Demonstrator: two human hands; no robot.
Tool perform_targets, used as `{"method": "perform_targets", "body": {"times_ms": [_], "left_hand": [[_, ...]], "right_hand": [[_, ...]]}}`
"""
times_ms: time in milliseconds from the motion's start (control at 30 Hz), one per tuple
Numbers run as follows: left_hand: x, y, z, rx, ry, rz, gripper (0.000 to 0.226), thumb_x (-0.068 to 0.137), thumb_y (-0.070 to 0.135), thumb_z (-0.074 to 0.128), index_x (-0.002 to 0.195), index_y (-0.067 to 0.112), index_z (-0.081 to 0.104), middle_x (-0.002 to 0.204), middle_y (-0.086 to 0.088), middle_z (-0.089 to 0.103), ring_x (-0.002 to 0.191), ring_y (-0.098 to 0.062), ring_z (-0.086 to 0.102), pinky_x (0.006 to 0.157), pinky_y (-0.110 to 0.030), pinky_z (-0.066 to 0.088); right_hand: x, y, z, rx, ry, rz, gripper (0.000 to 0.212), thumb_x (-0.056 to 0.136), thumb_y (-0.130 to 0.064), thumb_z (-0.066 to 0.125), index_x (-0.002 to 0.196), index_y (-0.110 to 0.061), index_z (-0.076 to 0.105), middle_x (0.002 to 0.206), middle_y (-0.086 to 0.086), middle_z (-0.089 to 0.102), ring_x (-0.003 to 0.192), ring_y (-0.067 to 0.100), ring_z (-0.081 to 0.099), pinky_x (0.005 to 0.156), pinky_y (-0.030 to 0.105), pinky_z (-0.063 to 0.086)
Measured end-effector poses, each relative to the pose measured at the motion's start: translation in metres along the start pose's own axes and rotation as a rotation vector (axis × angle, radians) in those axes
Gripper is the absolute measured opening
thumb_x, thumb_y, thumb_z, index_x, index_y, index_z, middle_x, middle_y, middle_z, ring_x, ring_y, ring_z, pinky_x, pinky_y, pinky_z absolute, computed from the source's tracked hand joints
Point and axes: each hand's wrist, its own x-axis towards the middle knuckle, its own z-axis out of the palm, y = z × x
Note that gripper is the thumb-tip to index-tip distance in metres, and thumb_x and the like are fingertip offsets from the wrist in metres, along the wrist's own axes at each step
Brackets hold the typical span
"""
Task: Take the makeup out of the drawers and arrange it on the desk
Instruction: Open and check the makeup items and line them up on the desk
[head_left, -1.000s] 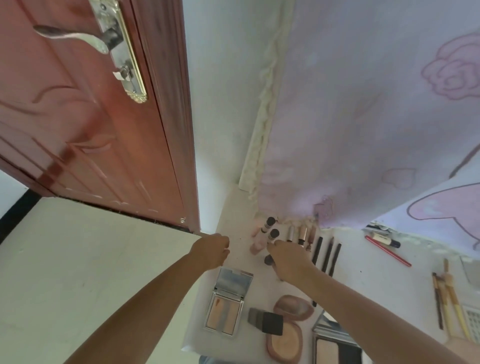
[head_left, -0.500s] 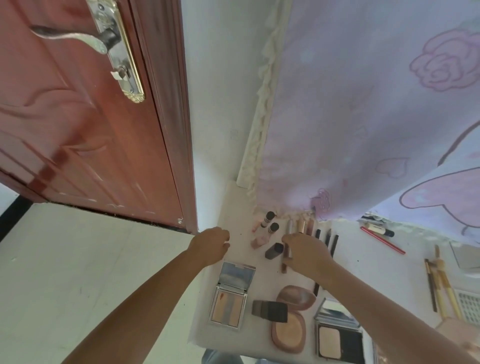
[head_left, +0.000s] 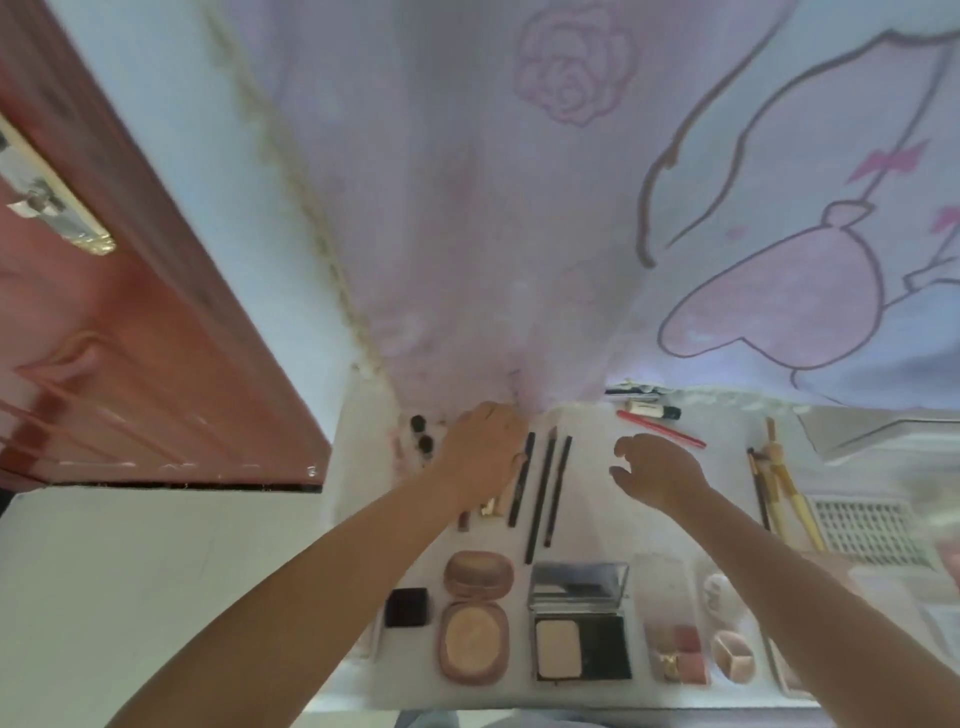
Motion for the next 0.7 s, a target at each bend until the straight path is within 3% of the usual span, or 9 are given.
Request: {"method": "perform_targets", "body": {"times_ms": [133, 300, 533, 700], "left_hand": [[0.046, 0.057, 0.02, 0.039, -0.134, 0.004, 0.045, 0.097, 0.026, 0.035, 0.137, 0.005, 0.033, 0.146, -0.014, 0.03, 0.136, -0.026, 0.025, 0.112, -0.038, 0.022], [0.083, 0.101, 0.051, -0.031, -0.283, -0.068, 0.054, 0.1, 0.026, 0.029, 0.146, 0.002, 0.011, 0.156, -0.014, 0.005, 0.144, -0.026, 0.003, 0.118, -0.034, 0.002], [0.097, 0.13, 0.097, -0.02, -0.461, -0.178, 0.068, 0.1, 0.037, 0.024, 0.144, 0.003, -0.014, 0.153, -0.013, -0.022, 0.143, -0.025, -0.018, 0.117, -0.033, -0.009], [0.102, 0.127, 0.103, 0.029, -0.503, -0.18, 0.07, 0.099, 0.042, 0.019, 0.142, 0.004, -0.02, 0.151, -0.013, -0.027, 0.141, -0.024, -0.023, 0.114, -0.033, -0.014]], "right_hand": [[0.018, 0.063, 0.011, 0.142, 0.063, 0.103, 0.036, 0.095, -0.027, 0.04, 0.129, -0.017, 0.048, 0.133, 0.001, 0.052, 0.125, 0.017, 0.046, 0.102, 0.027, 0.036], [0.057, 0.115, 0.013, 0.183, 0.142, 0.101, 0.032, 0.096, -0.015, 0.035, 0.125, -0.007, 0.046, 0.121, 0.009, 0.054, 0.115, 0.024, 0.049, 0.095, 0.028, 0.041], [0.101, 0.132, 0.018, 0.152, 0.113, -0.026, 0.037, 0.095, -0.013, 0.039, 0.131, -0.01, 0.042, 0.13, 0.01, 0.045, 0.118, 0.027, 0.045, 0.093, 0.034, 0.044], [0.114, 0.14, 0.015, 0.131, 0.129, -0.087, 0.033, 0.094, -0.014, 0.041, 0.126, -0.01, 0.049, 0.129, 0.009, 0.046, 0.117, 0.025, 0.046, 0.089, 0.033, 0.045]]}}
